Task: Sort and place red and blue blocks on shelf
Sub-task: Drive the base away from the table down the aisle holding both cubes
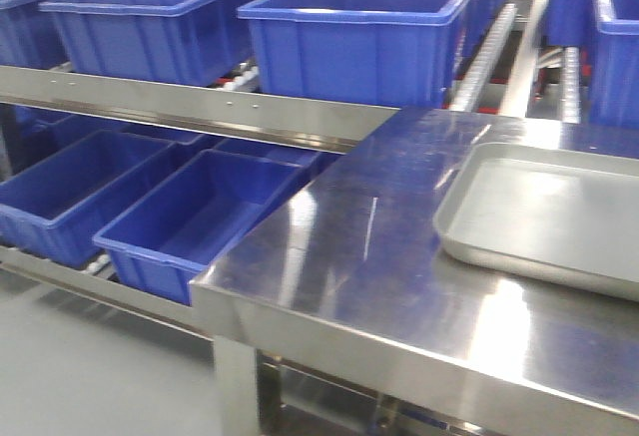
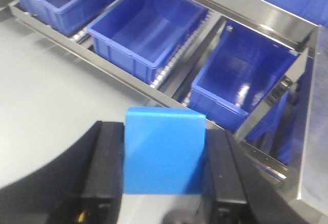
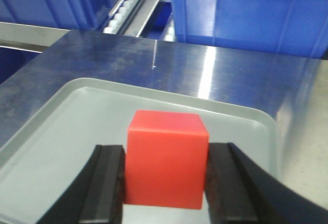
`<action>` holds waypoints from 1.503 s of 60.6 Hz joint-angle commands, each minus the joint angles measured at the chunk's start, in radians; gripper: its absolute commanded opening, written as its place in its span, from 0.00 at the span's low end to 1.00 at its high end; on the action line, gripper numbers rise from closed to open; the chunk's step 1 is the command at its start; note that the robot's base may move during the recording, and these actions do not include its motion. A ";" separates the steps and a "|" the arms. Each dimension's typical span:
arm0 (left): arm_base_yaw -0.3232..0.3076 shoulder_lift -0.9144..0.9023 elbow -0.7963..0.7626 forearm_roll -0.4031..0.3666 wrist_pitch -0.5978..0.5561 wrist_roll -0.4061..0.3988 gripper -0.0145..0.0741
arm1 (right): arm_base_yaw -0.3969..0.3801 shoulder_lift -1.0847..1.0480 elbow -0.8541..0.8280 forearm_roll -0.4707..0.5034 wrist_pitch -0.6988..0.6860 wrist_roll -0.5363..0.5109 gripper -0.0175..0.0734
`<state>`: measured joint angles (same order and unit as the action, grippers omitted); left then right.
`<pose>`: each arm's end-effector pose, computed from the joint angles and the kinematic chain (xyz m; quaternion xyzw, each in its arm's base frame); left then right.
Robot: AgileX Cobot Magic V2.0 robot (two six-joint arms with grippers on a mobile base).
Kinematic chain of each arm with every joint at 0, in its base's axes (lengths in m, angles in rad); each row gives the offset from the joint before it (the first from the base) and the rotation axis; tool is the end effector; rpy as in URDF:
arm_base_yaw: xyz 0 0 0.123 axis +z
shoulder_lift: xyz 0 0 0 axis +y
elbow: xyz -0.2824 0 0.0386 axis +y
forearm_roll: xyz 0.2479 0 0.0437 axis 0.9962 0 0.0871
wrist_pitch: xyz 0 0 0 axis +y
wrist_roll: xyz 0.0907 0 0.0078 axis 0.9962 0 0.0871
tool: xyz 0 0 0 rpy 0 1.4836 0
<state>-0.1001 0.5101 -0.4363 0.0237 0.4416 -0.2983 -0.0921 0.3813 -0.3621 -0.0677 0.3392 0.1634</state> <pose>0.1052 -0.0096 0.2820 -0.0770 0.8376 -0.0971 0.5320 0.0880 -0.0102 0.2784 0.0829 0.7916 -0.0067 0.6053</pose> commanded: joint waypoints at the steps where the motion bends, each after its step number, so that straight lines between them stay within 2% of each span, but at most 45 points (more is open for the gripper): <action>1: 0.002 0.004 -0.029 0.000 -0.084 0.001 0.30 | -0.006 0.002 -0.026 -0.013 -0.095 -0.007 0.26; 91: 0.002 0.004 -0.029 0.000 -0.084 0.001 0.30 | -0.006 0.002 -0.026 -0.013 -0.095 -0.007 0.26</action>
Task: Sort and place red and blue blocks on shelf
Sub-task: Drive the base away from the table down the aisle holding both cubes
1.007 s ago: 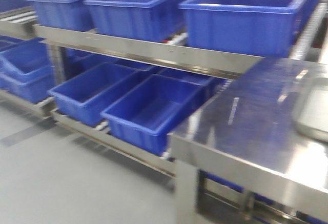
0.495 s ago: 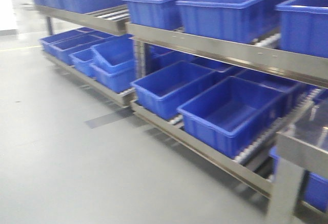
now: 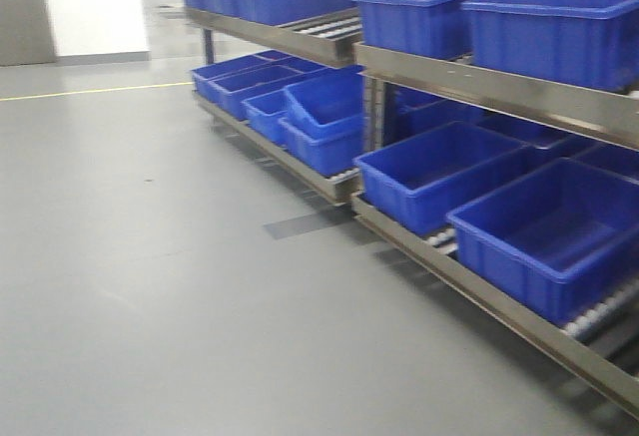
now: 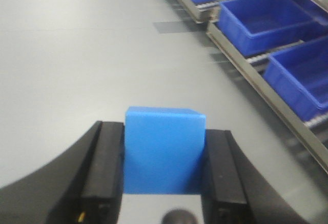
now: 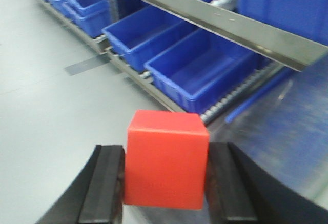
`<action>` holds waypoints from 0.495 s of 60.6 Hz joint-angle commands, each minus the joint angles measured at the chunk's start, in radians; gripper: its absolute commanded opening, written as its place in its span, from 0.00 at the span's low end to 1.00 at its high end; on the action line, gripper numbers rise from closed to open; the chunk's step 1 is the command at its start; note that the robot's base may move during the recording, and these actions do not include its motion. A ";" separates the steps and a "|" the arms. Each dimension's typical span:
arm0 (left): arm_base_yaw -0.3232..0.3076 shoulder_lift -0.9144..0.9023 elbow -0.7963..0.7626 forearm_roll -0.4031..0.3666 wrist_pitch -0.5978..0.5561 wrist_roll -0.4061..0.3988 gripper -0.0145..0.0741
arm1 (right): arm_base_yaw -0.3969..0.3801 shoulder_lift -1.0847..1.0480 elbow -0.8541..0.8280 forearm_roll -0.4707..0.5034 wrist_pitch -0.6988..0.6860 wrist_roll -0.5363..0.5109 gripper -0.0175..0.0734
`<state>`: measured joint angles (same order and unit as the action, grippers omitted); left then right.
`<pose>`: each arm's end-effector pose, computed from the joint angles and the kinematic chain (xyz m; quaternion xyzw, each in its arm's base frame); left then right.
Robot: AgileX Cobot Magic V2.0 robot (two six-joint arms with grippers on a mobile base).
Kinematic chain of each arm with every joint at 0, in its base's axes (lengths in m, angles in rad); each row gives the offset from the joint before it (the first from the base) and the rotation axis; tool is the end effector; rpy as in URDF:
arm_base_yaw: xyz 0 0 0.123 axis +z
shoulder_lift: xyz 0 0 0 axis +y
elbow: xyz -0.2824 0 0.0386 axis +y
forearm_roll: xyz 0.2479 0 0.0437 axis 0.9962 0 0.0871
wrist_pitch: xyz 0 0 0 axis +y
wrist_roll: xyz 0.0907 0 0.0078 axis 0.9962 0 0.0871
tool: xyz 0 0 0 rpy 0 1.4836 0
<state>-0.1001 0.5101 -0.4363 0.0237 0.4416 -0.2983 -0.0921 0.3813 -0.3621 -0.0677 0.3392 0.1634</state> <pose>0.1052 -0.0096 0.2820 -0.0770 0.8376 -0.0971 0.5320 0.0880 -0.0102 0.2784 0.0829 0.7916 -0.0067 0.6053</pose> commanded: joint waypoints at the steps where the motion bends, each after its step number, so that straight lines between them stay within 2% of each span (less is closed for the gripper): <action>1: 0.002 0.004 -0.029 0.000 -0.084 0.001 0.30 | -0.006 0.002 -0.026 -0.013 -0.095 -0.007 0.26; 30: 0.002 0.004 -0.029 0.000 -0.084 0.001 0.30 | -0.006 0.002 -0.026 -0.013 -0.095 -0.007 0.26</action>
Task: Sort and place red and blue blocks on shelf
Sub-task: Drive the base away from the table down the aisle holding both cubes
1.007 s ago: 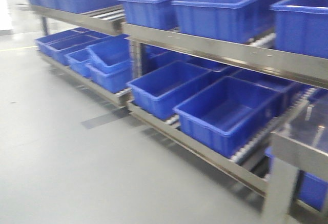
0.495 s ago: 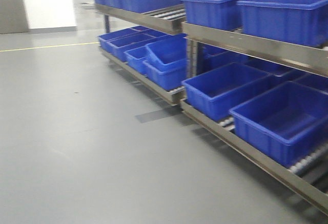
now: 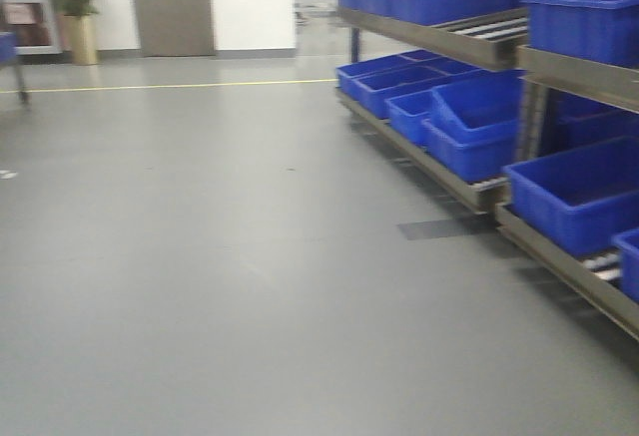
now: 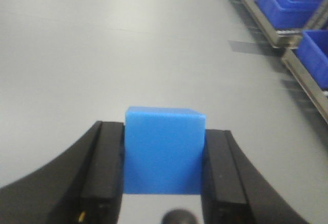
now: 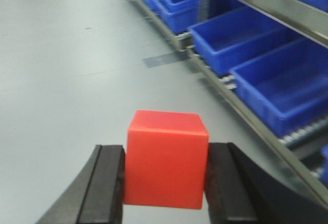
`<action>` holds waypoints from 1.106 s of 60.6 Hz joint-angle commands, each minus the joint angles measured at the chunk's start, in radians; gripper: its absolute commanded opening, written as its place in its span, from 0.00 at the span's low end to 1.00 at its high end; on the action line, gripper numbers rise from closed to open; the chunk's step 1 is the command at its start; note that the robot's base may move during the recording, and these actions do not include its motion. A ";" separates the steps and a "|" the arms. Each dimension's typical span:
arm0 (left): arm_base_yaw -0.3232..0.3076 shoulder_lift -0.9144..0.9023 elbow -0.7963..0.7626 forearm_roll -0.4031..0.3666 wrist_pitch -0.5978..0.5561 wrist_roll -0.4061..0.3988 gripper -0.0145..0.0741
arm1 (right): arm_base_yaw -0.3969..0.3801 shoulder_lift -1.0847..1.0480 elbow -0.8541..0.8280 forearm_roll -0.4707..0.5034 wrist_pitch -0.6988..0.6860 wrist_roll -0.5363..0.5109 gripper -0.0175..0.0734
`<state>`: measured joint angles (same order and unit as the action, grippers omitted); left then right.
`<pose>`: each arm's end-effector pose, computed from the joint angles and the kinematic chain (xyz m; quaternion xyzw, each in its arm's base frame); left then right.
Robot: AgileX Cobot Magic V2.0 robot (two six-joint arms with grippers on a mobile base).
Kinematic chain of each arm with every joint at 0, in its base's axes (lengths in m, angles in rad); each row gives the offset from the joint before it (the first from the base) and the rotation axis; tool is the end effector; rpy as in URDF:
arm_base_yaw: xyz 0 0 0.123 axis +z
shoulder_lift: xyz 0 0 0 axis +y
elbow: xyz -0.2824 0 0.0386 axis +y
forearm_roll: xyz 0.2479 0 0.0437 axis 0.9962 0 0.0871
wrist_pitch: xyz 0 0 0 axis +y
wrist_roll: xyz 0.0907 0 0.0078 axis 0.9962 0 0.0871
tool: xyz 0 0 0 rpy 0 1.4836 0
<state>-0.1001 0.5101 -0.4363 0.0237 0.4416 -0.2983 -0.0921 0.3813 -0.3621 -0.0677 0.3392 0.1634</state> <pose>0.1052 -0.0096 0.2820 -0.0770 0.8376 -0.0971 0.5320 0.0880 -0.0102 0.2784 0.0829 0.7916 -0.0067 0.6053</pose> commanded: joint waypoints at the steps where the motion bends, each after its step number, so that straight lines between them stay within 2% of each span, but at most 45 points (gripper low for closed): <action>1: 0.002 0.004 -0.029 0.000 -0.084 0.001 0.30 | -0.006 0.002 -0.026 -0.013 -0.095 -0.007 0.26; 67: 0.002 0.004 -0.029 0.000 -0.084 0.001 0.30 | -0.006 0.002 -0.026 -0.013 -0.095 -0.007 0.26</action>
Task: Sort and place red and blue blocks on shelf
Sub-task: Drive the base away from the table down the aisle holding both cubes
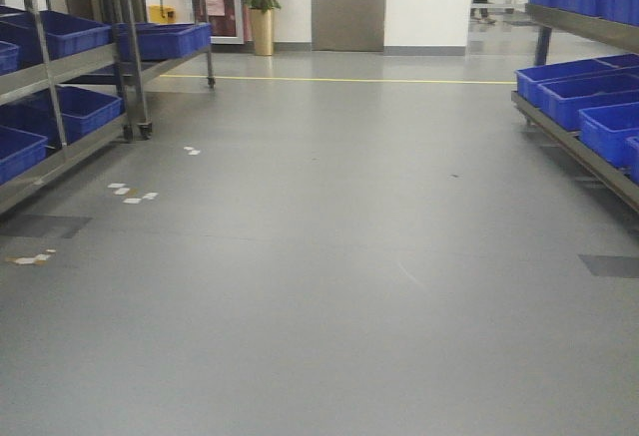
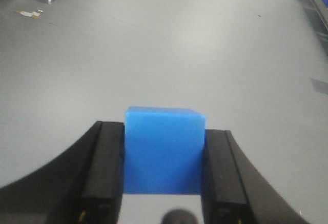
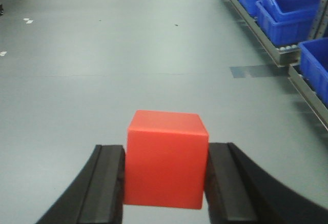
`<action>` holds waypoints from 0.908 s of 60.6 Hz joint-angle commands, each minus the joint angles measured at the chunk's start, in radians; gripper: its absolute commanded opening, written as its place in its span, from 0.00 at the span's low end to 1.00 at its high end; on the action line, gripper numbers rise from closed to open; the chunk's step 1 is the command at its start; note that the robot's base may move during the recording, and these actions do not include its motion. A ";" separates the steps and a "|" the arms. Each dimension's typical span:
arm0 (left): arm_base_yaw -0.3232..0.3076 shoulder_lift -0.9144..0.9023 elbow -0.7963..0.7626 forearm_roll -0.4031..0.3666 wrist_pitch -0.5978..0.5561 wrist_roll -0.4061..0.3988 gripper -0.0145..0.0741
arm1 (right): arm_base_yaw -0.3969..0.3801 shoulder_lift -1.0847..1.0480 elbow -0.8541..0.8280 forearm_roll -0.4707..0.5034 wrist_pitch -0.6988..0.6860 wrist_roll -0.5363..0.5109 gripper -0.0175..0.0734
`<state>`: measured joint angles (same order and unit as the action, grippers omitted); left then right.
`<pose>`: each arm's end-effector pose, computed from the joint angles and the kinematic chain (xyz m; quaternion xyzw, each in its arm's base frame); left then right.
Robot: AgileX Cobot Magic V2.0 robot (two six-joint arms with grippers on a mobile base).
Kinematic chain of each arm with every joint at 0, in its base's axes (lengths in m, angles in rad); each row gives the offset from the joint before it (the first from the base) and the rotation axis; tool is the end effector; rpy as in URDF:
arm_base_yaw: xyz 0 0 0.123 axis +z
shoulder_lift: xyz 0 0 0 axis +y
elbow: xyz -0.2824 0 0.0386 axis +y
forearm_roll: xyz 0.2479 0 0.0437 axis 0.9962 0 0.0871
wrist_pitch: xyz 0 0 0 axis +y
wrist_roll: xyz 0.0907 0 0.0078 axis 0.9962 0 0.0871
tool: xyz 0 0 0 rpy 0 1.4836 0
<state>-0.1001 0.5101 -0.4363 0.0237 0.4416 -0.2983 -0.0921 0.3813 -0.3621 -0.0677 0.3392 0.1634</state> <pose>0.1052 -0.0096 0.2820 -0.0770 0.8376 -0.0971 0.5320 0.0880 -0.0102 0.2784 0.0829 0.7916 -0.0067 0.6053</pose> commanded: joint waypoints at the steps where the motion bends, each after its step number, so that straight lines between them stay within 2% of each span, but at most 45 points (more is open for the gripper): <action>1: 0.002 0.004 -0.029 0.000 -0.084 0.001 0.30 | -0.006 0.002 -0.026 -0.013 -0.095 -0.007 0.26; 55: 0.002 0.004 -0.029 0.000 -0.082 0.001 0.30 | -0.006 0.002 -0.026 -0.013 -0.095 -0.007 0.26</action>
<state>-0.1001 0.5101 -0.4363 0.0237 0.4416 -0.2983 -0.0921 0.3813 -0.3621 -0.0677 0.3392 0.1634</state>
